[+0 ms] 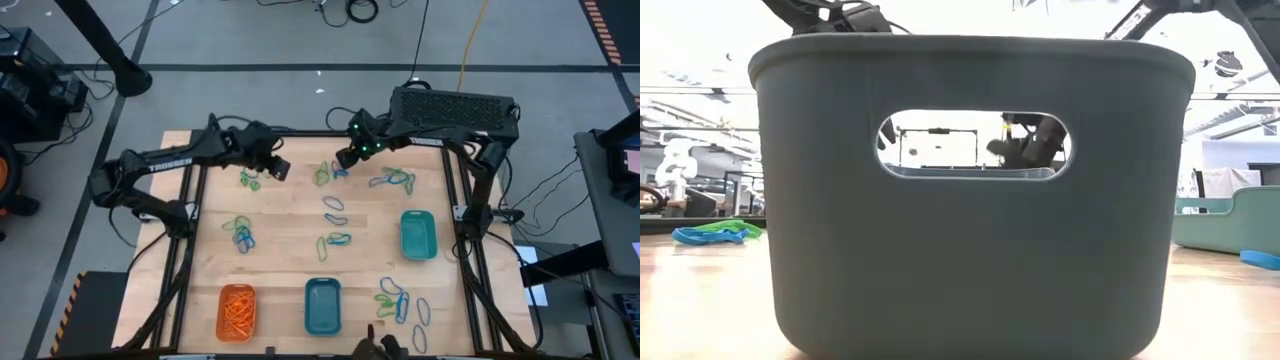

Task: Sort rubber bands into baskets
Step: Put the orange rubber band into the orange bin

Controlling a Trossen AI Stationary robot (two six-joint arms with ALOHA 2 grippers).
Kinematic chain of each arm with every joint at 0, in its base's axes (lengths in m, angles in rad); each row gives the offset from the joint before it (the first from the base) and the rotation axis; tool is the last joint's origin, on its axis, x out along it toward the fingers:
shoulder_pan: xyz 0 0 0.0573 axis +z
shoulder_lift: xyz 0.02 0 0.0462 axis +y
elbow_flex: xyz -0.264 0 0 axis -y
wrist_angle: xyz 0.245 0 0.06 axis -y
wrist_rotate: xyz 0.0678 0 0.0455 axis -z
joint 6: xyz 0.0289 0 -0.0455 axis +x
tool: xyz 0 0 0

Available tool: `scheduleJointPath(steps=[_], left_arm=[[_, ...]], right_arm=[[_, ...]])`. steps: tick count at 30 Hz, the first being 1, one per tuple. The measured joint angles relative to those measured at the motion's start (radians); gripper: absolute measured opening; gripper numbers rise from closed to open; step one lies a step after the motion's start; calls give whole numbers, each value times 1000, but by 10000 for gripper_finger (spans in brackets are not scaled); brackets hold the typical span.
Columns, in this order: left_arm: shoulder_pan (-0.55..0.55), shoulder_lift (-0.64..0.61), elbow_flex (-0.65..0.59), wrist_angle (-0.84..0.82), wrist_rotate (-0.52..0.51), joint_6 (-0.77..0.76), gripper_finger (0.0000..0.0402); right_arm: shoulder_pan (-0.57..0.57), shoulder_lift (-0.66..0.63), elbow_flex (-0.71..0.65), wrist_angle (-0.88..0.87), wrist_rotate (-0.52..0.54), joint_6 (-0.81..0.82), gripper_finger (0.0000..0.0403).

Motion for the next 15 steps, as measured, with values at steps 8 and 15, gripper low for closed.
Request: scheduleJointPath(steps=[8, 15], left_arm=[[-57, 24, -26, 49, 0, -19, 125], [-74, 21, -26, 54, 1, -1, 125]], right_arm=[[10, 91, 0, 59, 20, 98, 185], [56, 138, 4, 48, 128, 136, 181]])
